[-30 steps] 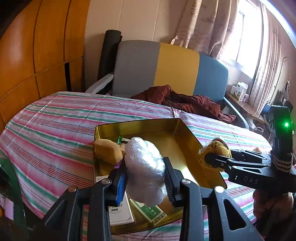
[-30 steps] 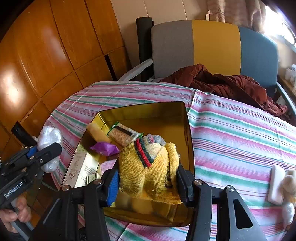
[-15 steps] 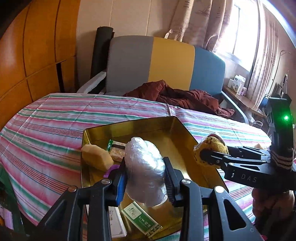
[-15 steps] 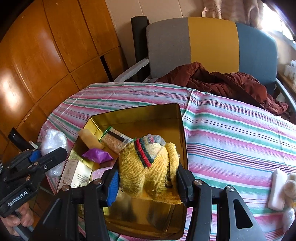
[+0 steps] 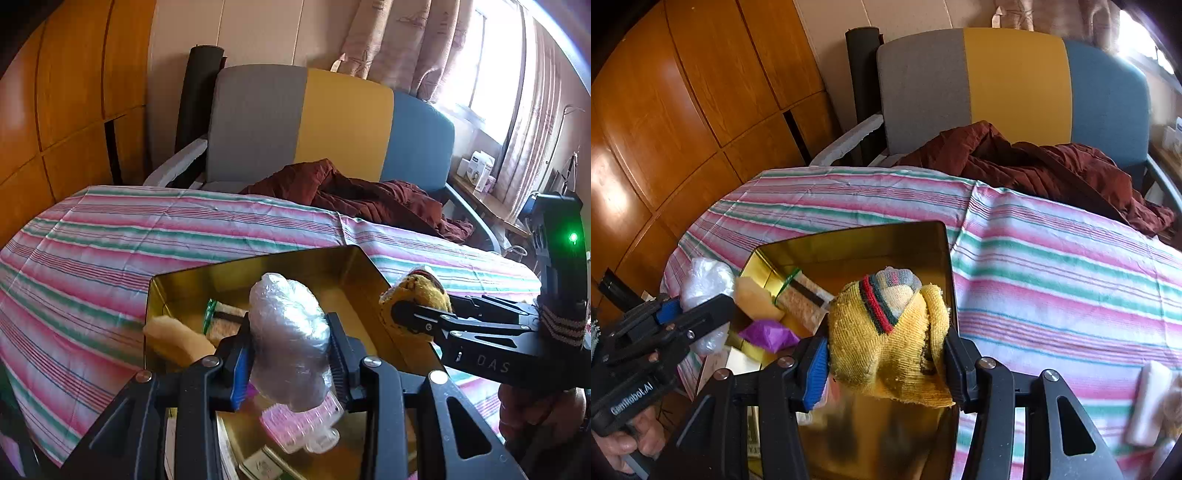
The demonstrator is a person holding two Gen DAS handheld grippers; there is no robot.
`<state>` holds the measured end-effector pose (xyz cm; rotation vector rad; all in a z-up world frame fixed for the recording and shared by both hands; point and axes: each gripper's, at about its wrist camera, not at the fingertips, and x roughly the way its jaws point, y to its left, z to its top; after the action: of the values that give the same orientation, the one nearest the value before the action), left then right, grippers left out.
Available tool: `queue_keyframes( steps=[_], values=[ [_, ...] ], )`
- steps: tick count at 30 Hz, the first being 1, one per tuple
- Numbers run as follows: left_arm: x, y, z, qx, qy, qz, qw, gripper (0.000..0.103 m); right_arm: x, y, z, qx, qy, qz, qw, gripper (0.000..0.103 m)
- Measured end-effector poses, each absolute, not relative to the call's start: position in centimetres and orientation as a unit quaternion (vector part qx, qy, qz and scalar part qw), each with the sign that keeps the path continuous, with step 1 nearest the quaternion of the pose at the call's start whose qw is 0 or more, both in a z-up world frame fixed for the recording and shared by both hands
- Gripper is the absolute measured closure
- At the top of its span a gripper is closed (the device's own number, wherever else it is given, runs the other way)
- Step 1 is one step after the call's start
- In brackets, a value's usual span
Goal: Organize objects
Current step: 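Open both tools to drop the bundle and hat into the tray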
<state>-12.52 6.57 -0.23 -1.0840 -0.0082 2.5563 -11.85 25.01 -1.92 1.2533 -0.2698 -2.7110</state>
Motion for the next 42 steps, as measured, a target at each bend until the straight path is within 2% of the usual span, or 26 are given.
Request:
queue_keyframes(
  steps=[3, 6, 8, 16, 26, 31, 42],
  values=[
    [-13.6, 6.6, -0.7, -0.393, -0.005, 0.901, 0.182, 0.064, -13.2, 24.8, -2.0, 0.417, -0.089, -0.901, 0.075, 0.05],
    [-14.6, 6.7, -1.3, -0.402, -0.002, 0.899, 0.176, 0.055, -14.9, 24.7, -2.0, 0.41, -0.091, -0.904, 0.077, 0.042],
    [-15.3, 6.7, -2.1, -0.415, 0.001, 0.894, 0.17, 0.05, -16.0, 24.9, -2.2, 0.407, -0.09, -0.907, 0.062, 0.029],
    [-13.9, 4.3, -3.0, -0.425, -0.026, 0.895, 0.136, 0.05, -14.0, 26.0, -2.4, 0.411, -0.109, -0.904, 0.056, 0.021],
    [-9.9, 2.3, -1.8, -0.41, -0.04, 0.903, 0.122, 0.05, -9.1, 24.9, -1.6, 0.401, -0.098, -0.91, 0.041, 0.005],
    [-7.8, 2.4, -1.4, -0.404, -0.026, 0.906, 0.12, 0.05, -6.9, 24.0, -0.8, 0.389, -0.084, -0.917, 0.031, 0.001],
    [-4.2, 3.2, 0.0, -0.371, 0.003, 0.921, 0.119, 0.05, -3.0, 22.2, -0.3, 0.374, -0.047, -0.926, 0.014, 0.0]
  ],
)
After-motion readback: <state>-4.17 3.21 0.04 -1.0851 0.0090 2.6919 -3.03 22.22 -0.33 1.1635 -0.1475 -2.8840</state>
